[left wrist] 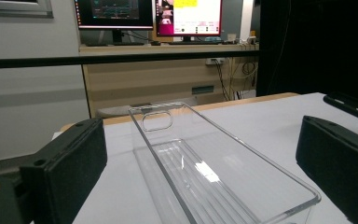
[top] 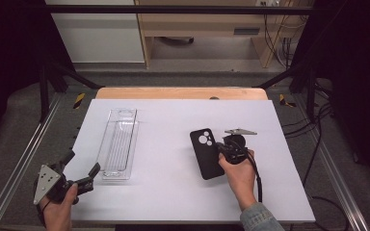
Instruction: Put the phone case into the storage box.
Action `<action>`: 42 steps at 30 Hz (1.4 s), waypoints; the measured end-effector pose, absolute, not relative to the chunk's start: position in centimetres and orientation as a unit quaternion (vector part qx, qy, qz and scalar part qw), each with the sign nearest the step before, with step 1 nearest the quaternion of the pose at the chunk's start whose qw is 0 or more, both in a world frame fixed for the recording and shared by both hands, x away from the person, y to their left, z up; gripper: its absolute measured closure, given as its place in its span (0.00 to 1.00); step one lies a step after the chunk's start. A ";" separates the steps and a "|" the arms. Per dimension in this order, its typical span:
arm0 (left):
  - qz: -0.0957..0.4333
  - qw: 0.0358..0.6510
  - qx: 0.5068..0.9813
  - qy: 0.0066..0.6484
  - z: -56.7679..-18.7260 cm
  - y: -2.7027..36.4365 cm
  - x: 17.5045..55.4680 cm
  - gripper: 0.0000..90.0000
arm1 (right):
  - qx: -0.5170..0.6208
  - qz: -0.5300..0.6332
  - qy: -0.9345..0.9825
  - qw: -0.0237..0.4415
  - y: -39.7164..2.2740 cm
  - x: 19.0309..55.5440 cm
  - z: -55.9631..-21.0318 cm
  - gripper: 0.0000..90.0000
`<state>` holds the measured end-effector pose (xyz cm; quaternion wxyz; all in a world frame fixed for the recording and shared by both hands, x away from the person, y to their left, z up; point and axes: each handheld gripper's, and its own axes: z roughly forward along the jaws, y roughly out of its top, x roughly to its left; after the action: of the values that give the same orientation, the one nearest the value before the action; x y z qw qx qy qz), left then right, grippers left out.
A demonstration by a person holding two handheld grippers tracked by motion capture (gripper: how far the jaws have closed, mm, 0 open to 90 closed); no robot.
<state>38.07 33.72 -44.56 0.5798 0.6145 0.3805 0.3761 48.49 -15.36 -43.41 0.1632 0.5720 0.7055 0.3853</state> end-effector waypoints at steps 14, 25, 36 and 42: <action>0.389 0.578 0.596 0.399 -44.1 33.8 37.7 0.02 | 0.561 0.438 0.674 0.197 -16.2 47.5 -42.2 0.98; 0.385 0.579 0.607 0.385 -42.8 31.2 37.5 0.01 | 0.561 0.479 0.634 0.233 -17.4 46.3 -42.7 0.98; 0.380 0.566 0.631 0.370 -39.9 27.1 38.1 0.01 | 0.542 0.494 0.623 0.272 -17.4 45.3 -41.3 0.98; 0.362 0.582 0.622 0.379 -38.2 25.3 39.3 0.01 | 0.538 0.500 0.619 0.279 -17.2 45.1 -40.6 0.98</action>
<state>39.29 25.27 -38.22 0.5818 0.6222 0.3785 0.3621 45.06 -17.22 -40.63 0.2788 0.5375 0.6189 0.5003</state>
